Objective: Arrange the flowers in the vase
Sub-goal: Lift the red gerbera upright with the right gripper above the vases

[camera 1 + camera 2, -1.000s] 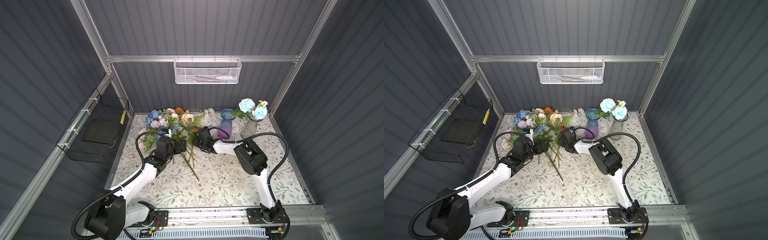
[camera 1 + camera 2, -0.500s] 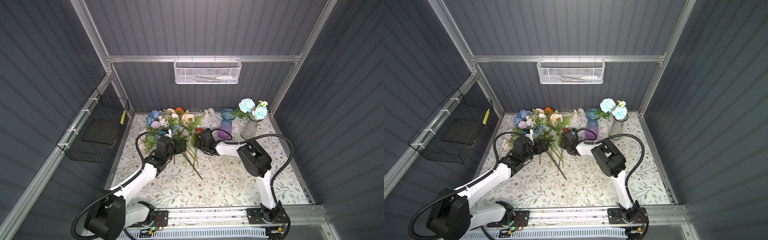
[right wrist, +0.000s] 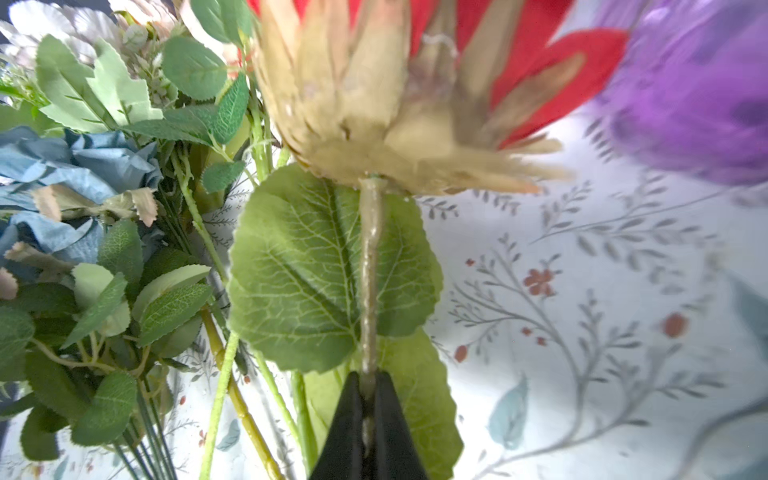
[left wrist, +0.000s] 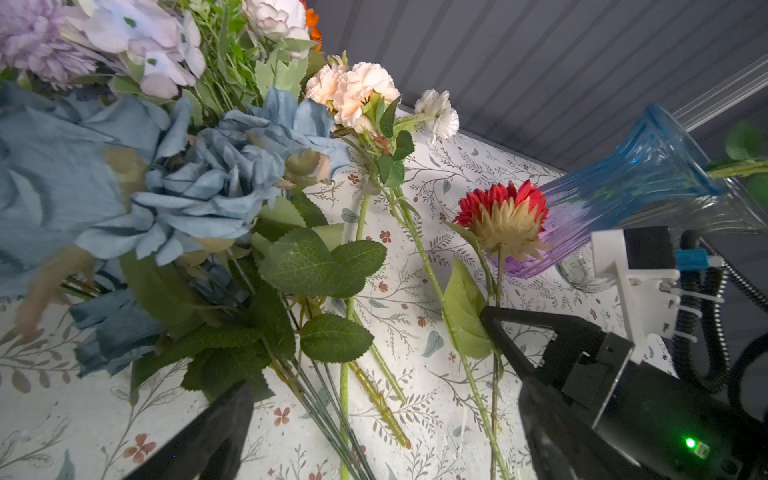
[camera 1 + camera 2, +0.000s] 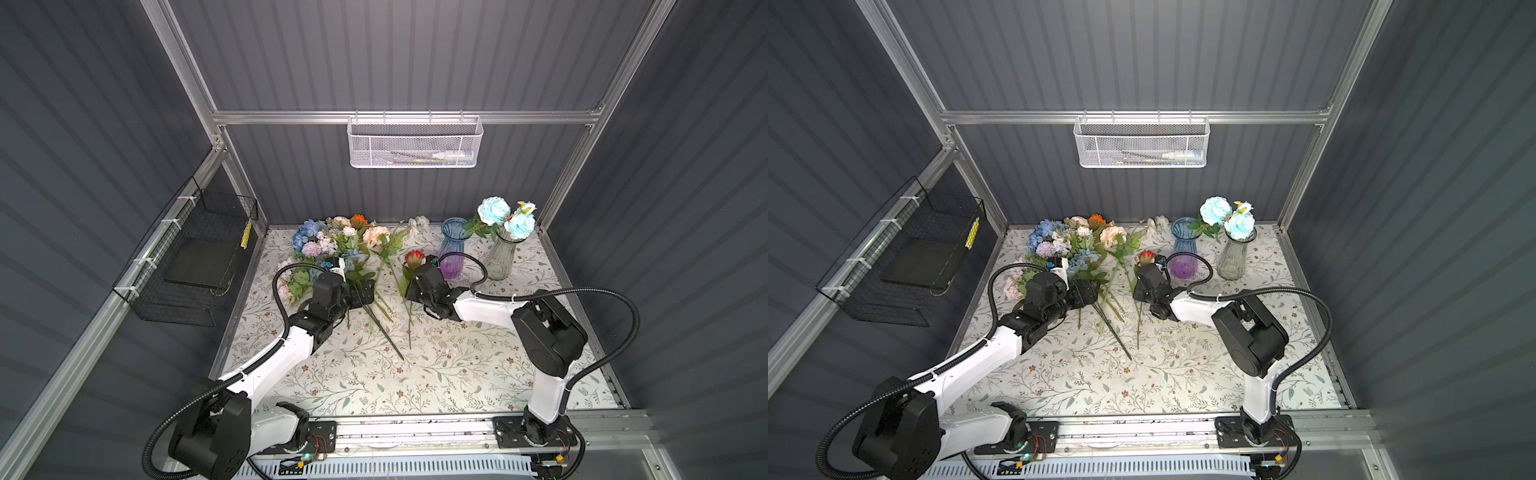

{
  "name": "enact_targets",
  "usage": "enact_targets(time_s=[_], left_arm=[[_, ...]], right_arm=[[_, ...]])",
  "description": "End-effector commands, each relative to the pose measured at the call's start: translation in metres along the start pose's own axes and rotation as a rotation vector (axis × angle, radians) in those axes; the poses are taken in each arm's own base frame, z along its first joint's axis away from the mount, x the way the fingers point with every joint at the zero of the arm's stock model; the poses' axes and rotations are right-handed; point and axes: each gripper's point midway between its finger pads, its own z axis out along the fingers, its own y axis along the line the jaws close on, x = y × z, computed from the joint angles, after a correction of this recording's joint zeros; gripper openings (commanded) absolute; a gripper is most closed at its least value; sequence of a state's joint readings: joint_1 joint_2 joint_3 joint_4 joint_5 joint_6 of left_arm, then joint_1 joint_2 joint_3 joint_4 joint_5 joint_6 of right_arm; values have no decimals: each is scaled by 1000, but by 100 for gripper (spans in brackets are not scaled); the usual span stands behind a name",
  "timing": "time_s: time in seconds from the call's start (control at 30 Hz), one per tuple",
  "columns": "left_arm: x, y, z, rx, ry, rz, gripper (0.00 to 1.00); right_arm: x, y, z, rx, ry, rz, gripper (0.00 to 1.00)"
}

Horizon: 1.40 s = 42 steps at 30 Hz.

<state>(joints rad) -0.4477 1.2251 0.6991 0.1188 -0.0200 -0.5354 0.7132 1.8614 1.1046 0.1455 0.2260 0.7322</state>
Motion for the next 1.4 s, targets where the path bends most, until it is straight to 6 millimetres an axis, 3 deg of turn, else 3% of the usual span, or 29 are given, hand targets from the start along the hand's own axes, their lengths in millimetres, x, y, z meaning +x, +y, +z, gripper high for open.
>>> enact_targets(time_s=[0.0,0.27,0.53,0.7,0.87,1.1,1.37], left_arm=[[-2,-8,4,47,12,-6,100],[-3,-11,6,59,16,-6,100],[-5,-14,8,76,11,-18,100],[-8,-22,10,111,11,-20,100],[-10,-35,12,178,12,-33,100],[-9,-47,19,246,31,-60,100],[-8,-60,23,313,47,-63,100]], right_arm=[[-10,3,-16,61,-87,-180,0],[-25,27,-54,105,-210,-430,0],[-62,68,-101,-50,-287,-526,0],[-109,91,-139,-134,-415,-582,0],[-170,108,-184,-218,-661,-630,0],[-252,118,-240,-277,-992,-655,0],[-316,113,-263,-237,-1299,-679,0]])
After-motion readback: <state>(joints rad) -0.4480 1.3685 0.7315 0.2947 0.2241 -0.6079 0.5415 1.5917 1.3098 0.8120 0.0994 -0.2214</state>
